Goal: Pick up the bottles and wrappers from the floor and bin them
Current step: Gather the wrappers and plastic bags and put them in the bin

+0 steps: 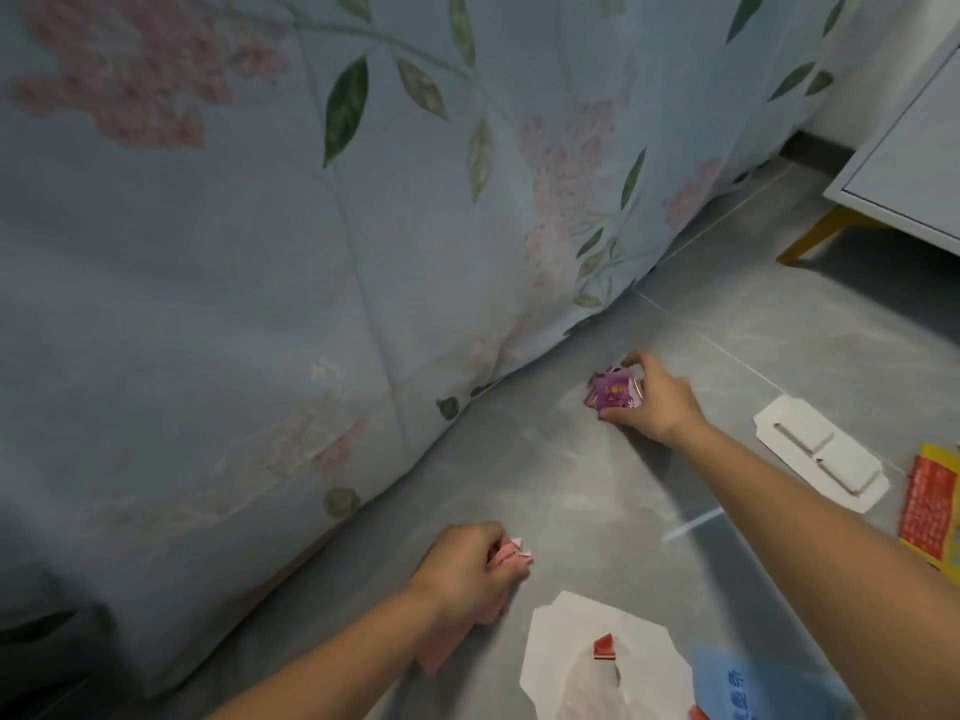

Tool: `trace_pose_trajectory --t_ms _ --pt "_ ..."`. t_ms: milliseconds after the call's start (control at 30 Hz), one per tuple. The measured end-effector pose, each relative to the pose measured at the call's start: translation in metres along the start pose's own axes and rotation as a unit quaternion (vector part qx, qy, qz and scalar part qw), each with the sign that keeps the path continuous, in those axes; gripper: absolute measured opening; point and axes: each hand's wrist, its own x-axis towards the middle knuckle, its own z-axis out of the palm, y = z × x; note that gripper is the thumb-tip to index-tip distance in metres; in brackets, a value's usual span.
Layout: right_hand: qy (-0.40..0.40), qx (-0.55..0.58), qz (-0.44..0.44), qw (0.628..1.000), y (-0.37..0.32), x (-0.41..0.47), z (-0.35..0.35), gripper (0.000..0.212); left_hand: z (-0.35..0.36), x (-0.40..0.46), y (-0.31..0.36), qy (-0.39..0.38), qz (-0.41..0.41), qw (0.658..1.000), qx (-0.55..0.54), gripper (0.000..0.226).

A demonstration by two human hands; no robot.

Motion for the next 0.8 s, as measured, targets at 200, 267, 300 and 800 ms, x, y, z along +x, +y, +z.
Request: trace_pose_trajectory --t_ms 200,267,300,800 --pt "-0.017 0.174 0.021 0.984 -0.01 -0.075 0.008 0.018 -0.008 -0.001 -0.003 -0.047 -0.036 0.997 -0.058 0.035" --pt "-0.047 0.314 0.06 0.946 -0.015 -0.106 0.004 0.021 -0.022 -0.001 -0.005 -0.045 -0.051 0.997 -0.039 0.034" --pt "-0.073 0.376 0.085 0.92 -0.018 -0.121 0.0 0.025 -0.032 -0.003 -0.005 -0.031 -0.059 0.997 -0.039 0.035" --pt "-0.37 0.446 -0.017 0.815 -0.192 -0.316 -0.039 0.007 -0.247 -0.277 0.061 0.142 0.031 0.989 0.007 0.045"
